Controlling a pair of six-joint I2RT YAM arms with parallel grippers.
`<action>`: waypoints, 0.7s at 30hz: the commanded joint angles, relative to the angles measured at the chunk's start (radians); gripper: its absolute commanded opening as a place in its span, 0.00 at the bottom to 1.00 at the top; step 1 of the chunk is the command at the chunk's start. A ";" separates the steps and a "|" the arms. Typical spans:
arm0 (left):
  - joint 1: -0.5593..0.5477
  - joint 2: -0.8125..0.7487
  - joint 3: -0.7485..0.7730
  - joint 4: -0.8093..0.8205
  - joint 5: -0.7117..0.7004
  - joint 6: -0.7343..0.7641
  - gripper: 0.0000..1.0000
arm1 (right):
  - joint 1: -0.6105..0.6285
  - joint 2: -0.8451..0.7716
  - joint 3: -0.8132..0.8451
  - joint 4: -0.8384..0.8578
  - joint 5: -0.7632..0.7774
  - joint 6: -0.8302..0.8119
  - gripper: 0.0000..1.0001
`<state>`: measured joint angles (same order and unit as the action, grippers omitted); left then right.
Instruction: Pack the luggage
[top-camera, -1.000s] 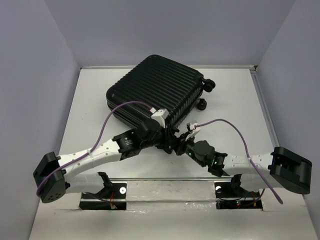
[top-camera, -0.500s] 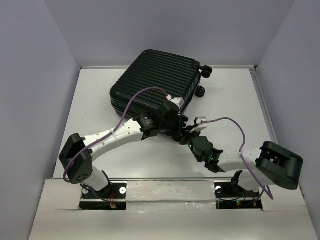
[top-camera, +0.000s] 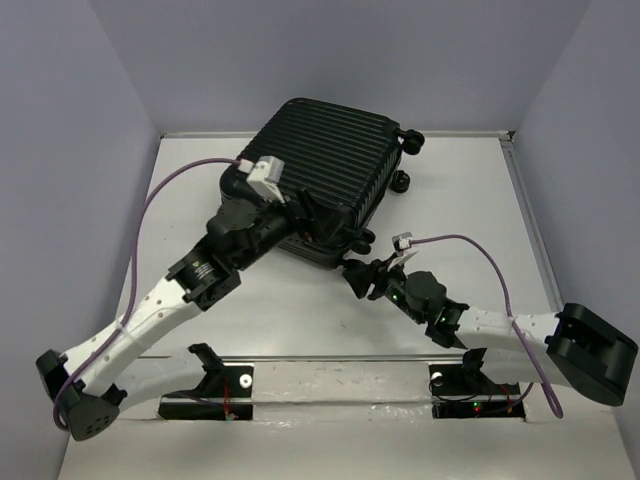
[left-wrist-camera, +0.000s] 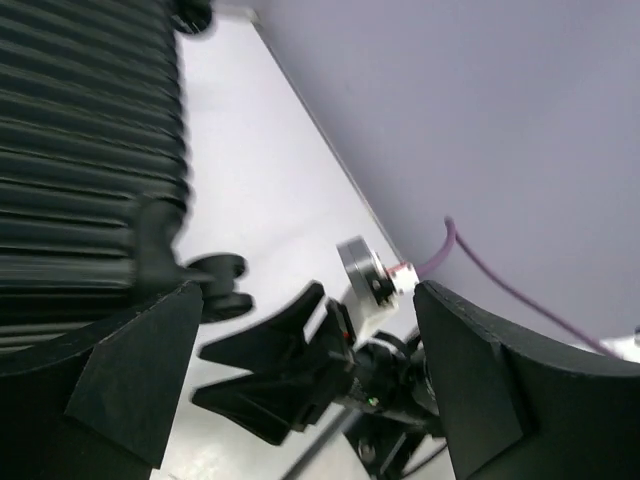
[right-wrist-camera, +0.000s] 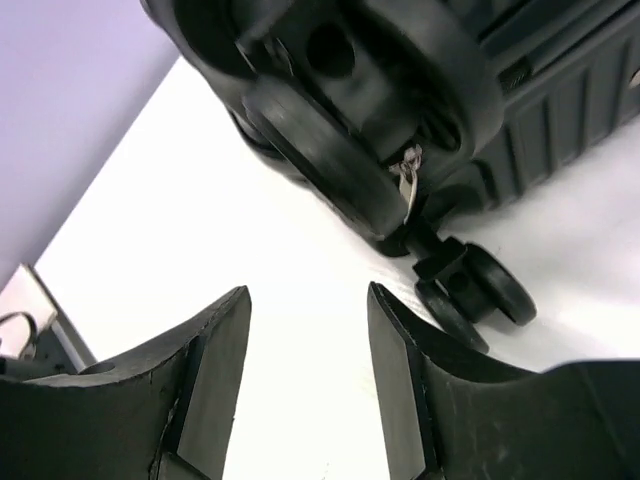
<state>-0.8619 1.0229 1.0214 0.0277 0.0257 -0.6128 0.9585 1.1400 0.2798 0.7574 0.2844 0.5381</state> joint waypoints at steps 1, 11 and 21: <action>0.193 -0.105 -0.112 -0.017 0.075 0.028 0.97 | -0.026 0.062 0.065 -0.056 -0.113 -0.113 0.59; 0.345 -0.230 -0.243 -0.155 0.152 0.111 0.85 | -0.233 0.142 -0.027 0.241 -0.322 -0.220 0.62; 0.343 -0.193 -0.377 -0.002 0.249 0.053 0.61 | -0.323 0.339 0.048 0.416 -0.560 -0.250 0.64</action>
<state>-0.5194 0.8024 0.6640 -0.0914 0.2008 -0.5461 0.6483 1.4437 0.2859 1.0050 -0.1658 0.3275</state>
